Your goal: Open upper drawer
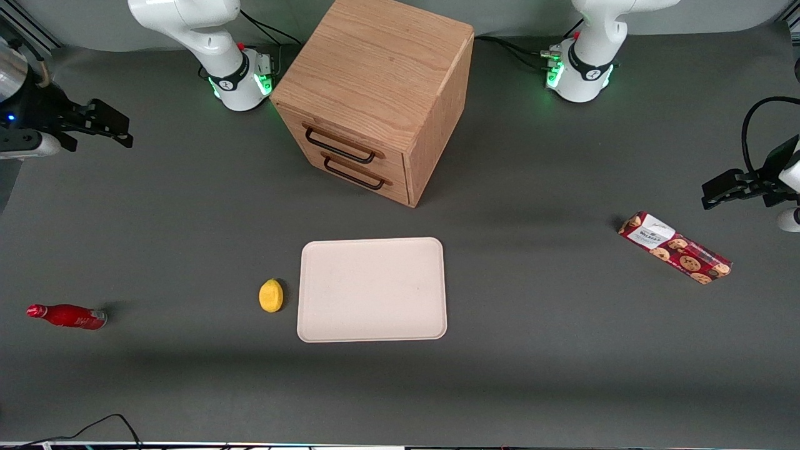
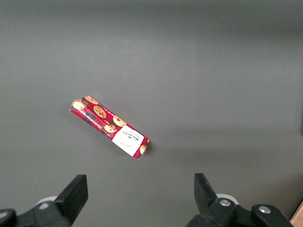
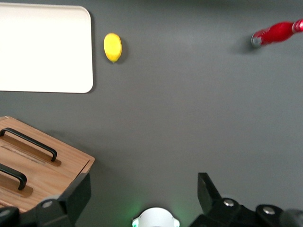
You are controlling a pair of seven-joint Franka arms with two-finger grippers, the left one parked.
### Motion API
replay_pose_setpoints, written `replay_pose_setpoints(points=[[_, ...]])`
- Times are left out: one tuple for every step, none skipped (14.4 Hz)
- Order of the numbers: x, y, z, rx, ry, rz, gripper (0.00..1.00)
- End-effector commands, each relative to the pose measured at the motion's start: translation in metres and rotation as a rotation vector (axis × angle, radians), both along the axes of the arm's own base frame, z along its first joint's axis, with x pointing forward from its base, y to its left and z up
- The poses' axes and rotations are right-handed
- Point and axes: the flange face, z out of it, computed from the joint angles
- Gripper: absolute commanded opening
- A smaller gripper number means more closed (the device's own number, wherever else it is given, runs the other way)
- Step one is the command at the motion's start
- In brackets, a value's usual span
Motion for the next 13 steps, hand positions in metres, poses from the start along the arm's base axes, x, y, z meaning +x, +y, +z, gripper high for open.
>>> replay_pose_setpoints(points=[[0.005, -0.001, 0.011, -0.022, -0.008, 0.025, 1.0], [0.003, -0.001, 0.013, -0.021, -0.01, 0.013, 1.0], [0.0, -0.001, 0.017, -0.02, -0.017, 0.01, 1.0], [0.0, -0.002, 0.017, -0.018, -0.017, 0.007, 1.0], [0.0, -0.004, 0.014, -0.019, -0.011, 0.004, 1.0], [0.001, -0.004, 0.013, -0.019, -0.008, 0.002, 1.0], [0.0, -0.005, 0.012, -0.018, -0.005, -0.002, 1.0], [0.001, -0.004, 0.014, -0.018, -0.016, -0.002, 1.0], [0.001, -0.004, 0.011, -0.019, -0.009, -0.007, 1.0], [0.001, -0.007, 0.005, -0.019, 0.005, -0.017, 1.0], [0.001, -0.007, 0.007, -0.022, 0.0, -0.014, 1.0], [0.002, -0.007, 0.008, -0.019, -0.002, -0.019, 1.0], [0.002, -0.01, 0.016, -0.015, -0.016, -0.023, 1.0]])
